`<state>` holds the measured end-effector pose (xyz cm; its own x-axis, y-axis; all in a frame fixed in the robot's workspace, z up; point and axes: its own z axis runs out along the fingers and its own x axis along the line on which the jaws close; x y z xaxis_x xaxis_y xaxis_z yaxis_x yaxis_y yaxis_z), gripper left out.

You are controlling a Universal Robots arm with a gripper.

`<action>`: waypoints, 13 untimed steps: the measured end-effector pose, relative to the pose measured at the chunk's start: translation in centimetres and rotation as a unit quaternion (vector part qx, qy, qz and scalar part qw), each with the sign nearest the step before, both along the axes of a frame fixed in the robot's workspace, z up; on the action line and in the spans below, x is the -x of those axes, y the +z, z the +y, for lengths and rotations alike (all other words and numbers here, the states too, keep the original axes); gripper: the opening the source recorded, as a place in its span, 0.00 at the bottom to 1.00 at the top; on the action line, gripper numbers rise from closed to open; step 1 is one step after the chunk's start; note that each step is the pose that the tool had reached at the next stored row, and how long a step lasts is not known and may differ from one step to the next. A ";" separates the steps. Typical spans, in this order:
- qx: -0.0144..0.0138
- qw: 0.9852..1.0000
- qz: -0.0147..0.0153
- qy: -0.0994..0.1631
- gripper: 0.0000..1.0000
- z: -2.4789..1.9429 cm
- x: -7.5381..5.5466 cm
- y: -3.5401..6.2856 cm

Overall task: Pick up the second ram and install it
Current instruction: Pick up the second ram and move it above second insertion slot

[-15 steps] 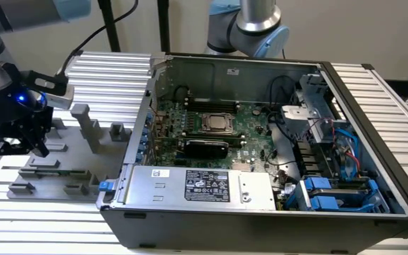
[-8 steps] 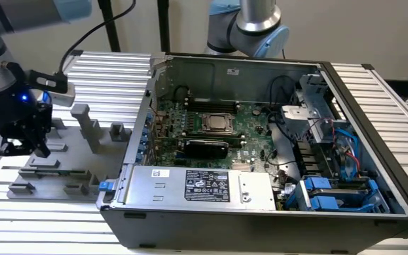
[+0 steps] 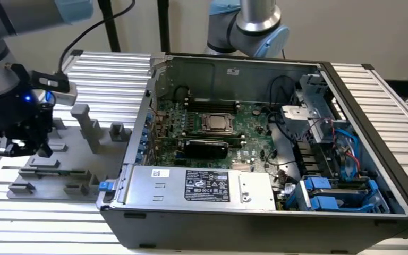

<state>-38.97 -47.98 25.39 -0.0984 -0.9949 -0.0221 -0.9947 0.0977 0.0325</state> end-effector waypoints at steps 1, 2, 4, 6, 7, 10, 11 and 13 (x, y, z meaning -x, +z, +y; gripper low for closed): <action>-0.002 1.000 0.000 0.002 0.00 0.00 0.0 -0.05; -0.004 1.000 0.000 0.003 0.00 0.01 -0.1 -0.17; -0.004 1.000 0.000 0.006 0.00 0.01 -0.1 -0.42; -0.003 1.000 0.000 0.012 0.00 0.00 -0.1 -0.78; -0.003 1.000 0.000 0.020 0.00 0.00 -0.1 -0.93; -0.003 0.999 0.000 0.043 1.00 0.00 -0.1 -1.31; -0.003 0.999 0.000 0.048 1.00 0.00 -0.1 -1.42; -0.003 0.999 0.000 0.052 1.00 -0.03 -0.1 -1.71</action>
